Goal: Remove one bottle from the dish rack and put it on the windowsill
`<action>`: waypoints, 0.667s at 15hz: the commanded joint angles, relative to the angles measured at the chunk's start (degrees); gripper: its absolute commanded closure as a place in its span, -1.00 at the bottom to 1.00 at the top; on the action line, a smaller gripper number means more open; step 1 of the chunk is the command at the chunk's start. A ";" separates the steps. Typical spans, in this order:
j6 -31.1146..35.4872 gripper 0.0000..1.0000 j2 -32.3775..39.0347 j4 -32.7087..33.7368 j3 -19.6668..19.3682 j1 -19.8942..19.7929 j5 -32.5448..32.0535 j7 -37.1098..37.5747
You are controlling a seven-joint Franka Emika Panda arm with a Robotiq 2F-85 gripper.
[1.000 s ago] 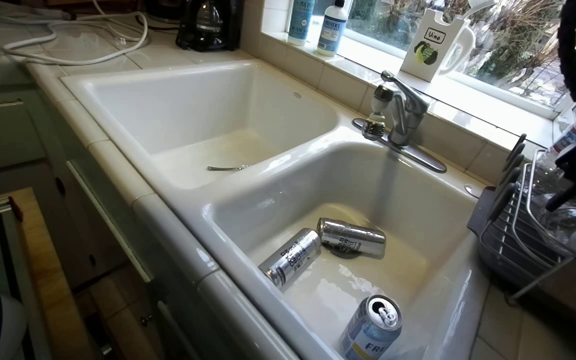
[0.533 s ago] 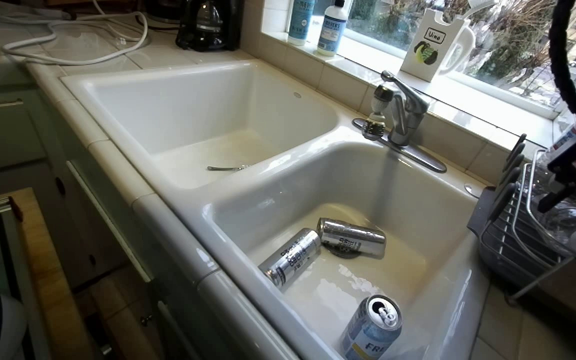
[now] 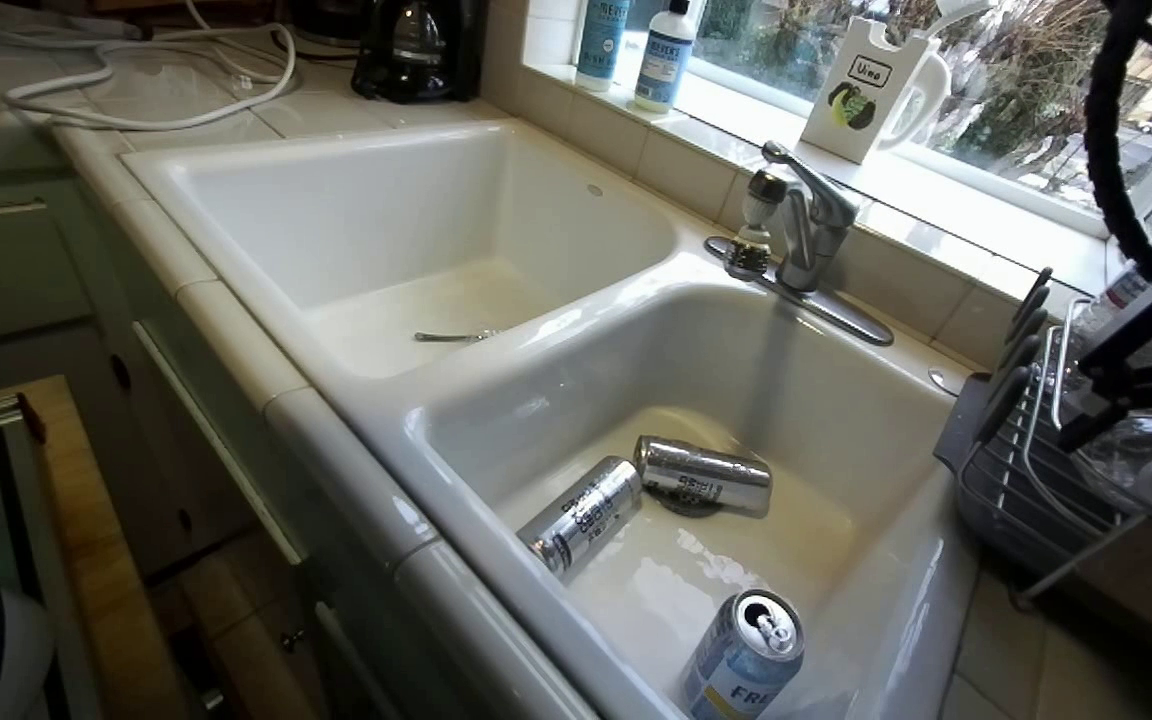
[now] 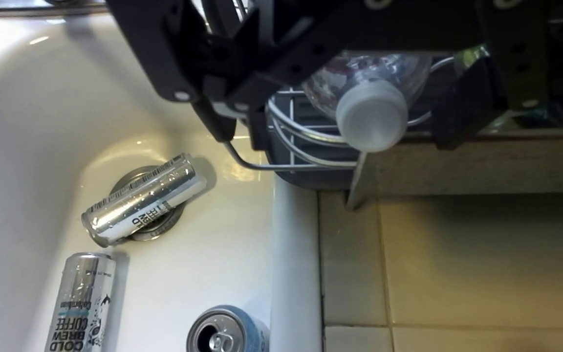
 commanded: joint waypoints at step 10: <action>-5.72 0.86 0.53 3.45 0.31 -0.44 -0.84 1.41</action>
